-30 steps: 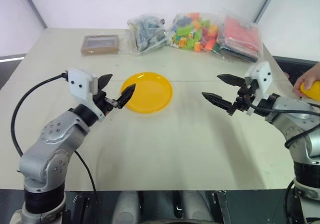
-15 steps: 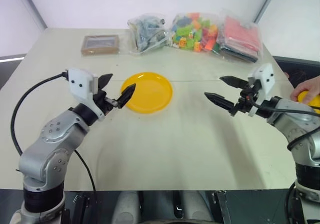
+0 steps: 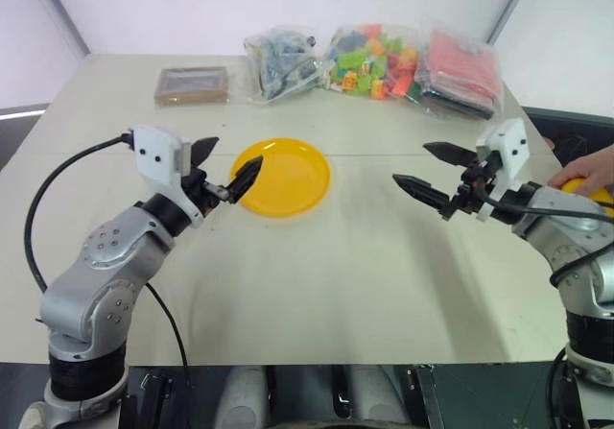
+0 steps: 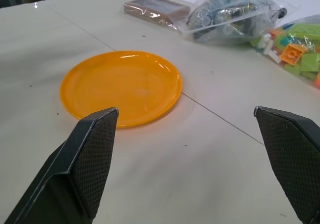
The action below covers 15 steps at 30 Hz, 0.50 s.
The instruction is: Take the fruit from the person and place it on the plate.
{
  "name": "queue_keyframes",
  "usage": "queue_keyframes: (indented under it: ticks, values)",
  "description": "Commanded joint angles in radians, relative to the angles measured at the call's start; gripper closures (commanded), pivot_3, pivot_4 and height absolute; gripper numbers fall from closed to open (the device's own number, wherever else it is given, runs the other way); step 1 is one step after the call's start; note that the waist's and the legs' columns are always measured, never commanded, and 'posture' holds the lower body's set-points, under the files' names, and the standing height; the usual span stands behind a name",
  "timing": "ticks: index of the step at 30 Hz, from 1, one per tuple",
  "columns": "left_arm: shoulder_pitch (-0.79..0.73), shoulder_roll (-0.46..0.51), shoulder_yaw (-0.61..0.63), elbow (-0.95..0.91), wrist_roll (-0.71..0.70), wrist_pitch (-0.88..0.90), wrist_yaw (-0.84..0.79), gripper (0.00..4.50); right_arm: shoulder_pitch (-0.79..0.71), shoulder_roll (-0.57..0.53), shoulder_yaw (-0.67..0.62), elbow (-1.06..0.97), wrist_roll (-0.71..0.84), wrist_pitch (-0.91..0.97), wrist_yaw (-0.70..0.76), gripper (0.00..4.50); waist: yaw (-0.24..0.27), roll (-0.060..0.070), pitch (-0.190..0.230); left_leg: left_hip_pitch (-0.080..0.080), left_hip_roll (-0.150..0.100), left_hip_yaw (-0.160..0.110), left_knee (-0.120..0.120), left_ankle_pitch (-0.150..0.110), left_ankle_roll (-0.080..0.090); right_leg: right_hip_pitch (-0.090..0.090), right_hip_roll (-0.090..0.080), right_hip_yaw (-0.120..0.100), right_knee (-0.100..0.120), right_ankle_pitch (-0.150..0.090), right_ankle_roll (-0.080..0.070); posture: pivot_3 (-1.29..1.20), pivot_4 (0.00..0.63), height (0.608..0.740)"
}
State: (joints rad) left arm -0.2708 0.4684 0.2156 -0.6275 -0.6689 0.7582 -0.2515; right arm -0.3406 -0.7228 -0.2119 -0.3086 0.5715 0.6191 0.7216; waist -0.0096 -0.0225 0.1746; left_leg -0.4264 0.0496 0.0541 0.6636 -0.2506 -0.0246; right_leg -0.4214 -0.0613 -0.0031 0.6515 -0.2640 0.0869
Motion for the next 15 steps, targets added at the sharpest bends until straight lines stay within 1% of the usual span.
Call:
queue_keyframes:
  ticks: [1,15]
  values:
    - [-0.006,0.002,0.013,-0.024,-0.007,-0.010,0.004,0.00,-0.020,0.006,-0.009,-0.011,-0.002,-0.028,0.000,0.06,0.001,0.000,0.000,0.000,0.000,0.000,0.000,0.000,0.000,0.000,0.000,0.000,0.000,0.000,0.000,0.00,0.150,0.731]
    - [-0.006,0.009,0.026,-0.033,-0.023,0.000,0.022,0.00,-0.018,0.016,0.002,-0.011,-0.006,-0.031,0.000,0.06,0.000,0.000,0.000,0.000,0.000,0.000,0.000,0.000,0.000,0.000,0.000,0.000,0.000,0.000,0.000,0.00,0.150,0.731]
